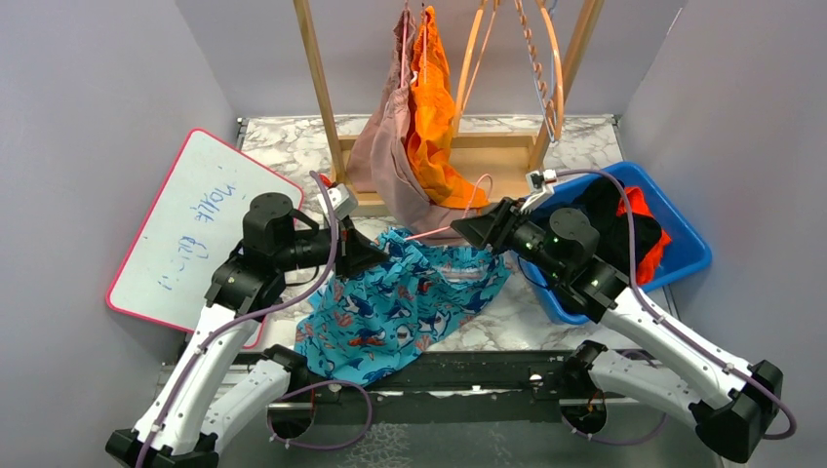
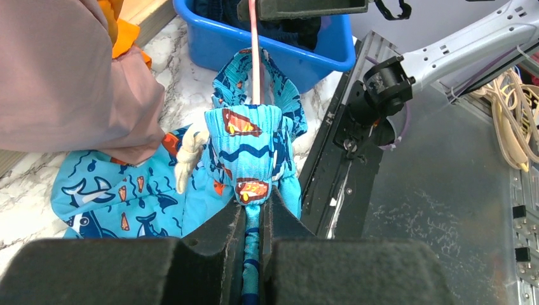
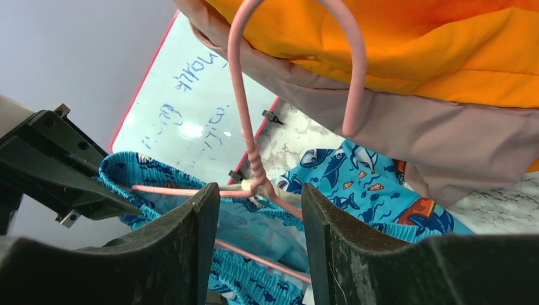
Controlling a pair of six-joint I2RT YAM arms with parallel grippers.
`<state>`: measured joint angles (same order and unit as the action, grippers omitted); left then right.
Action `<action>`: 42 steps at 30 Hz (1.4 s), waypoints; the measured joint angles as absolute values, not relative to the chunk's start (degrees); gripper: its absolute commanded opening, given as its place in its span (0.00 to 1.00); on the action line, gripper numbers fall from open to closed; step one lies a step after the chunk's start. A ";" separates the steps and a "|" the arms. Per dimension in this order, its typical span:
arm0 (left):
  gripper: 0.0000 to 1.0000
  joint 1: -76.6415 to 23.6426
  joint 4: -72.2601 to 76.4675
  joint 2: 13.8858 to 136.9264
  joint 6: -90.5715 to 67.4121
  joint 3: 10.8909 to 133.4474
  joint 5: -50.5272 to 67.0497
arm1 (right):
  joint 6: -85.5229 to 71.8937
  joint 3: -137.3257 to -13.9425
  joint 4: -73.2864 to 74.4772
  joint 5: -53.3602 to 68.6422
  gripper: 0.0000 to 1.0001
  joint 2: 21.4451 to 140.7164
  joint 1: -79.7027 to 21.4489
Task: Remove the shorts from the hanger
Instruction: Remove the shorts from the clothes rod.
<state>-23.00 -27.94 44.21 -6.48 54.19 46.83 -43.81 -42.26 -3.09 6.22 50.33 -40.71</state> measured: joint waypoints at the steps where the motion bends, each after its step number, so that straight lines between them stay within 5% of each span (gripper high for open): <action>1: 0.00 -23.00 -27.94 44.49 -6.48 54.19 46.83 | -43.68 -42.50 -3.07 5.23 0.52 50.54 -41.15; 5: 0.00 -23.00 -27.94 44.73 -6.42 54.19 46.83 | -44.25 -42.70 -3.22 1.45 0.44 50.76 -41.98; 14: 0.00 -23.00 -27.90 44.69 -6.42 54.11 46.83 | -45.52 -43.62 -3.75 -2.76 0.43 53.63 -42.85; 21: 0.00 -23.00 -27.92 44.69 -6.37 53.28 46.83 | -44.97 -44.29 -3.77 -4.08 0.18 54.87 -43.57; 25: 0.25 -23.00 -27.92 44.69 -6.35 53.21 46.30 | -43.90 -44.95 -3.20 -4.93 0.02 55.20 -43.83; 33: 0.60 -24.53 -29.19 49.98 -7.40 58.65 44.56 | -33.74 -49.84 1.96 -6.61 0.01 54.33 -43.88; 42: 0.73 -28.47 -29.32 54.06 -6.22 69.21 36.34 | -20.18 -62.63 9.04 -11.16 0.01 52.05 -43.88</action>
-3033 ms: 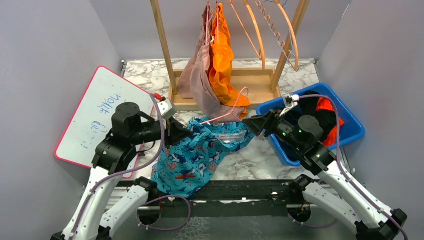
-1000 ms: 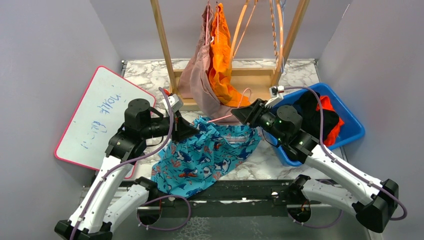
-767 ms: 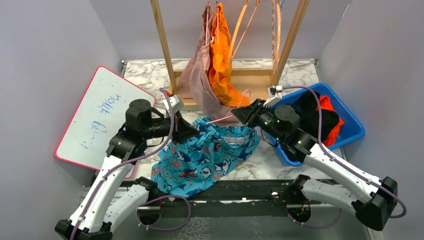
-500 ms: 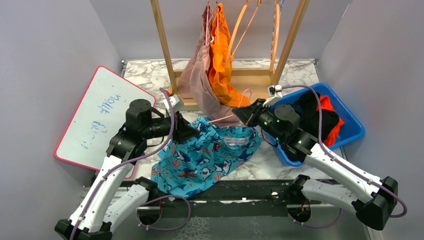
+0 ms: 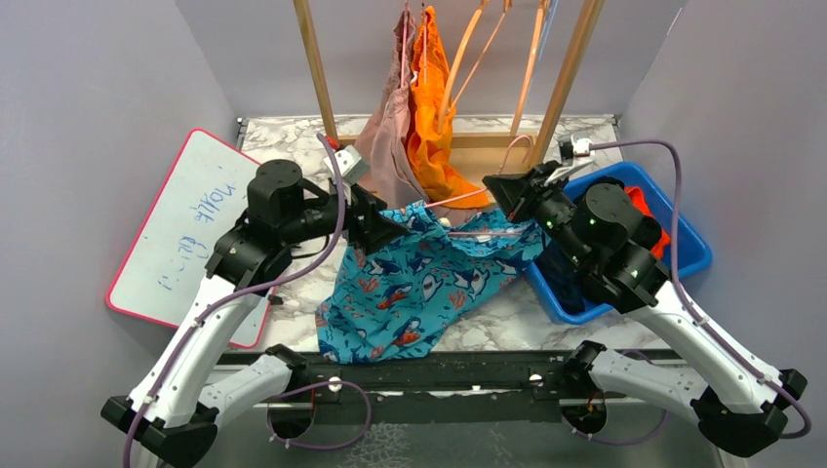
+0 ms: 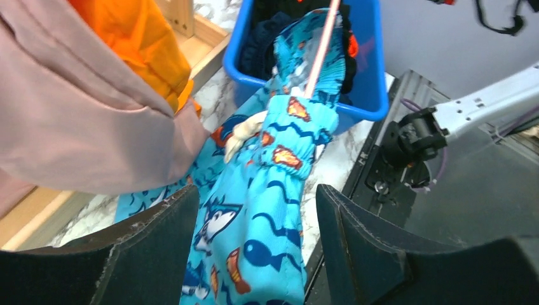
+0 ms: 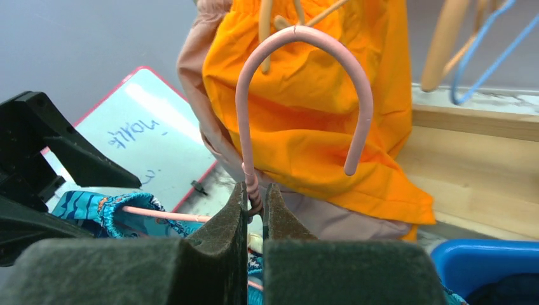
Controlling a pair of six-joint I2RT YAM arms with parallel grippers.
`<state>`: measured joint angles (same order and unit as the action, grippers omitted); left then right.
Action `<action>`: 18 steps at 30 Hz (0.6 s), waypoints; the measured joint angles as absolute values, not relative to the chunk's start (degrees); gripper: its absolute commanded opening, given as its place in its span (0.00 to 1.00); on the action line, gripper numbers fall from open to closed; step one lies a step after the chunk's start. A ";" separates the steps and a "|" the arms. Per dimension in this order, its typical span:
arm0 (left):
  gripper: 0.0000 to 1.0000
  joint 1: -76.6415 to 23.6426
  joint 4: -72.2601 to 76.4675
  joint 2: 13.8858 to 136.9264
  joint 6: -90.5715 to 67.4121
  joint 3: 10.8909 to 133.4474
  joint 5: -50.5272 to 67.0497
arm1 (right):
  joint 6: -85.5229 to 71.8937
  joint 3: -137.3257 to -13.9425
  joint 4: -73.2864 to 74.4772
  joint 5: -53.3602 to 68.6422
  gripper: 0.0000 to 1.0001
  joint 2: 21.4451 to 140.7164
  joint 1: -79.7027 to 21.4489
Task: Remove the shorts from the hanger
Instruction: Remove the shorts from the clothes rod.
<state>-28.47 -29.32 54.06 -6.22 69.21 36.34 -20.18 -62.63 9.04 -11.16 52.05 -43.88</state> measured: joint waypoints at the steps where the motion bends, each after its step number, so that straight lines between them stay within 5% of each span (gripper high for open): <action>1: 0.75 -28.73 -29.26 54.41 -6.11 69.32 34.96 | -19.27 -62.76 9.41 -11.60 0.01 51.72 -43.88; 8: 0.84 -29.76 -30.06 55.66 -5.61 67.16 26.13 | -16.99 -60.82 12.97 -12.43 0.01 52.45 -43.88; 18: 0.60 -31.24 -29.95 53.67 -7.22 63.35 24.58 | -18.61 -57.95 14.92 -10.52 0.01 56.05 -43.88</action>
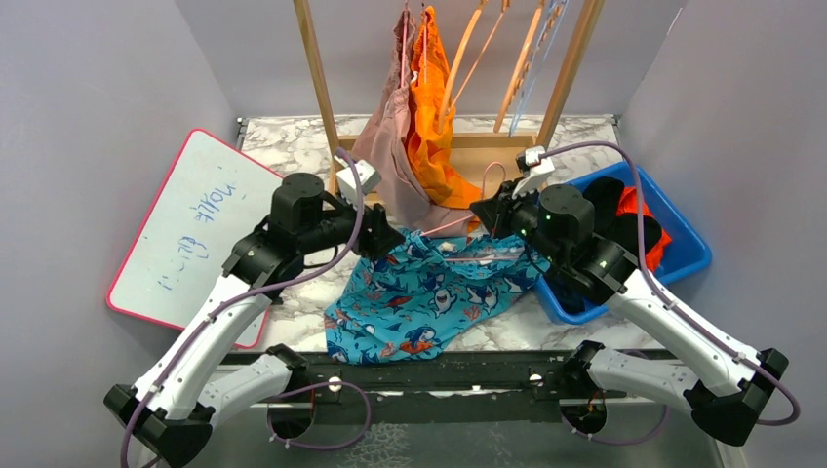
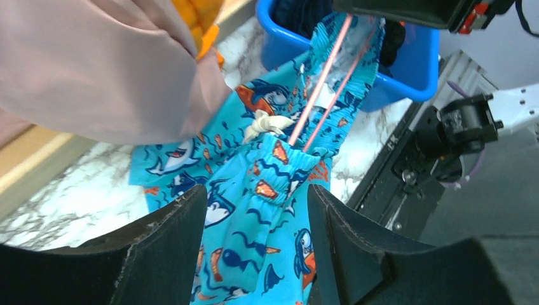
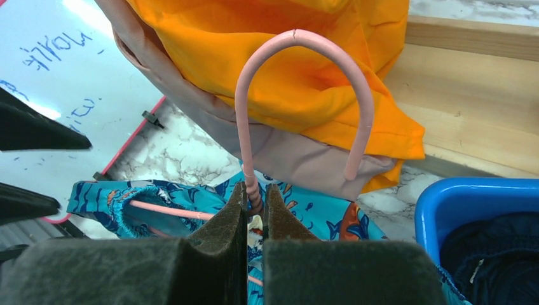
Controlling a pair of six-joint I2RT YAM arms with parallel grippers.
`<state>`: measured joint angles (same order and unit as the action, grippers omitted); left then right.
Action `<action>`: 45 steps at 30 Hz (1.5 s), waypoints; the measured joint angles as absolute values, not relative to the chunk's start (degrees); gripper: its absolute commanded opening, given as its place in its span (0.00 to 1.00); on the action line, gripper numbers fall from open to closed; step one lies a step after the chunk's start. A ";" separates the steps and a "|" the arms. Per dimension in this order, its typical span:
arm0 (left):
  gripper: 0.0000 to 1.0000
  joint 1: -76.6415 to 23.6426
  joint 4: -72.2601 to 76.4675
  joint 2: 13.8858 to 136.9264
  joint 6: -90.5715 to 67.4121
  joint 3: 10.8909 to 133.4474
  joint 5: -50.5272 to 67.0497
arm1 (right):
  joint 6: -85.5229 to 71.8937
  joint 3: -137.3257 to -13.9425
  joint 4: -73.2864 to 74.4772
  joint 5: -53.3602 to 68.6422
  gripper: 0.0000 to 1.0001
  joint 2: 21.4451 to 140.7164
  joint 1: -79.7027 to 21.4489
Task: Remove the shorts from the hanger
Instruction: Remove the shorts from the clothes rod.
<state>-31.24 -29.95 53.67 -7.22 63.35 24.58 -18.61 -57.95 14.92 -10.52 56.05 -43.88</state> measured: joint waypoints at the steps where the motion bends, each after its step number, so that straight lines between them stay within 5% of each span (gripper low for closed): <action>1: 0.58 -32.10 -30.00 54.06 -7.57 62.78 24.47 | -18.74 -57.95 14.92 -10.22 0.01 56.18 -43.88; 9: 0.44 -38.50 -29.63 56.90 -8.93 62.13 21.89 | -19.70 -57.95 15.16 -8.14 0.01 57.91 -43.88; 15: 0.43 -41.01 -29.58 59.16 -8.99 62.04 18.13 | -19.97 -57.95 15.16 -6.68 0.01 58.11 -43.88; 23: 0.05 -41.76 -29.28 59.29 -8.36 60.05 15.18 | -20.10 -57.95 15.55 -6.15 0.01 58.11 -43.88; 45: 0.00 -42.44 -30.00 53.63 -7.94 58.02 11.03 | -22.20 -57.98 18.52 -10.31 0.01 58.50 -44.56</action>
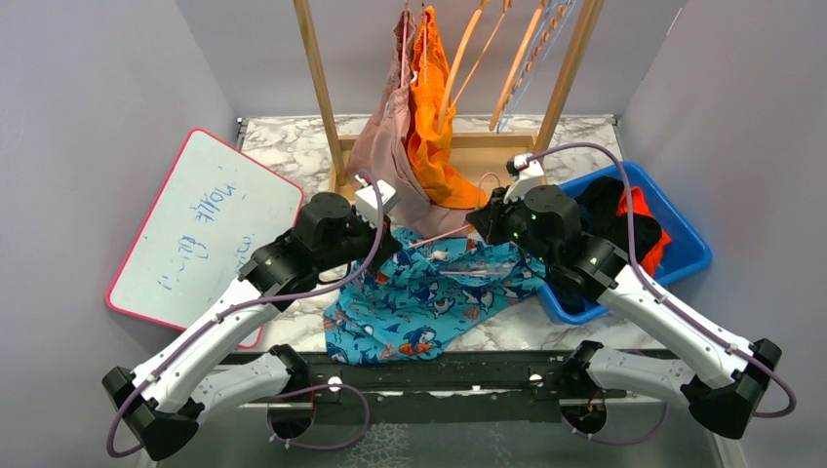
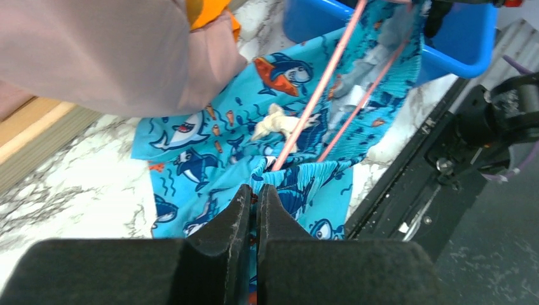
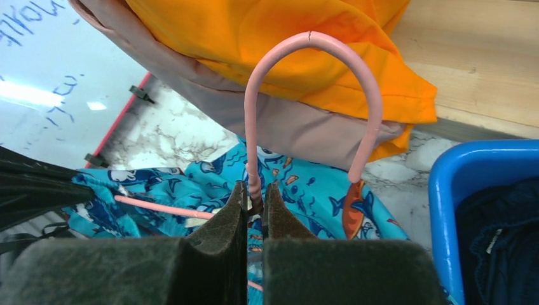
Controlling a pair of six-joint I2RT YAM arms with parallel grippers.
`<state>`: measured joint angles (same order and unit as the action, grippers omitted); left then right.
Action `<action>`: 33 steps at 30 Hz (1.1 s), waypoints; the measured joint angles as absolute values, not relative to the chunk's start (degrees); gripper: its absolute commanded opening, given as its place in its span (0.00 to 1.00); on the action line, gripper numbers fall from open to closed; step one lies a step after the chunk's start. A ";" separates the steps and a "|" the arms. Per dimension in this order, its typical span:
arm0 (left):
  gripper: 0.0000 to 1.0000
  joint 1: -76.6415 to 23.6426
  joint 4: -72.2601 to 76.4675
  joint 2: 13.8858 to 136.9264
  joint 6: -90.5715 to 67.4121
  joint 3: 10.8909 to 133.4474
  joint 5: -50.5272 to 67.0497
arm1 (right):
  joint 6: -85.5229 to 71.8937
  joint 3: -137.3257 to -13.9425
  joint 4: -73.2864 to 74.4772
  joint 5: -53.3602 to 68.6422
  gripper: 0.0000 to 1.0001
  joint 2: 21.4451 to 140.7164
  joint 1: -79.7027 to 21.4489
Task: Remove the shorts from the hanger
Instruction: Remove the shorts from the clothes rod.
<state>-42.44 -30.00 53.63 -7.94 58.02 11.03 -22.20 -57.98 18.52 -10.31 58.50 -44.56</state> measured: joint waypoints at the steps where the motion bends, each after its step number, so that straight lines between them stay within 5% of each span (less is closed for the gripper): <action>1: 0.00 -42.37 -30.09 53.63 -7.99 58.02 10.57 | -21.89 -57.98 18.92 -10.79 0.01 58.50 -44.51; 28: 0.00 -42.35 -33.12 42.24 -19.00 48.45 -5.56 | -28.05 -54.15 19.05 -21.61 0.01 48.40 -44.51; 33: 0.29 -42.35 -31.46 43.77 -20.53 45.25 -4.43 | -28.49 -54.13 18.65 -21.06 0.01 49.19 -44.51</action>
